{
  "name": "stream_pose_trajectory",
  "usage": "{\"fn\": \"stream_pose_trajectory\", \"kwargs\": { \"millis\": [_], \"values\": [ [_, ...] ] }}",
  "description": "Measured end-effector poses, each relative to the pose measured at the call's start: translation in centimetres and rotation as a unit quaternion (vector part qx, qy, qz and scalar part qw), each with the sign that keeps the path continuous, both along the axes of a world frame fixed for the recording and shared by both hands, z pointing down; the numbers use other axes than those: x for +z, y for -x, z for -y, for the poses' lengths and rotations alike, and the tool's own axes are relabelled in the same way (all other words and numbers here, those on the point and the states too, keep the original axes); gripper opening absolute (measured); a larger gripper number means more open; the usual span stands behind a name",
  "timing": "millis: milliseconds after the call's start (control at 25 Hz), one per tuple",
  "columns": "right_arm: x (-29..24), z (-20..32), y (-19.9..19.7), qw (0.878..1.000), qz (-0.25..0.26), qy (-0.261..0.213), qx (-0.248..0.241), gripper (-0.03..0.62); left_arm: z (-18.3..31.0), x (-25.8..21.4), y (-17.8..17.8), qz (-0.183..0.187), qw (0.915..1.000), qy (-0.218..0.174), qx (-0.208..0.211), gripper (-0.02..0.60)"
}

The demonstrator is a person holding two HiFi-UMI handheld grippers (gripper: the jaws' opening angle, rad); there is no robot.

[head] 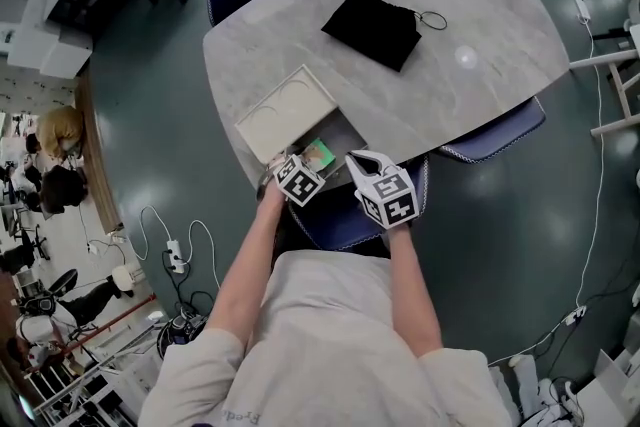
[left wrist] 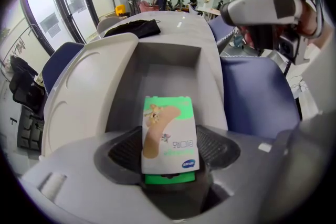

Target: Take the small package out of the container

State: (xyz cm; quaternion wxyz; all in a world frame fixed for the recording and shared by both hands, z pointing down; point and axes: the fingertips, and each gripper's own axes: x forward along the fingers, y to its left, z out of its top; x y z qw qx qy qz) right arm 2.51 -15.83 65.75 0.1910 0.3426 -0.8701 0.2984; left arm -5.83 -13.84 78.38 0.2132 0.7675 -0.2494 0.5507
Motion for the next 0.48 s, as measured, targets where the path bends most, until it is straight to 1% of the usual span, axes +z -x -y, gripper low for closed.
{"fn": "stream_pose_trajectory", "kwargs": {
  "millis": [160, 360, 480],
  "values": [
    [0.15, 0.02, 0.10, 1.000, -0.002, 0.000, -0.004, -0.002, 0.06, 0.19, 0.02, 0.002, 1.0000, 0.002, -0.002, 0.351],
    [0.22, 0.30, -0.05, 1.000, -0.011, 0.001, -0.006, -0.002, 0.14, 0.27, 0.04, 0.001, 1.0000, -0.004, 0.000, 0.351],
    [-0.23, 0.57, -0.13, 1.000, -0.014, -0.002, -0.002, -0.002, 0.12, 0.21, 0.25, 0.004, 1.0000, -0.005, 0.001, 0.364]
  ]
}}
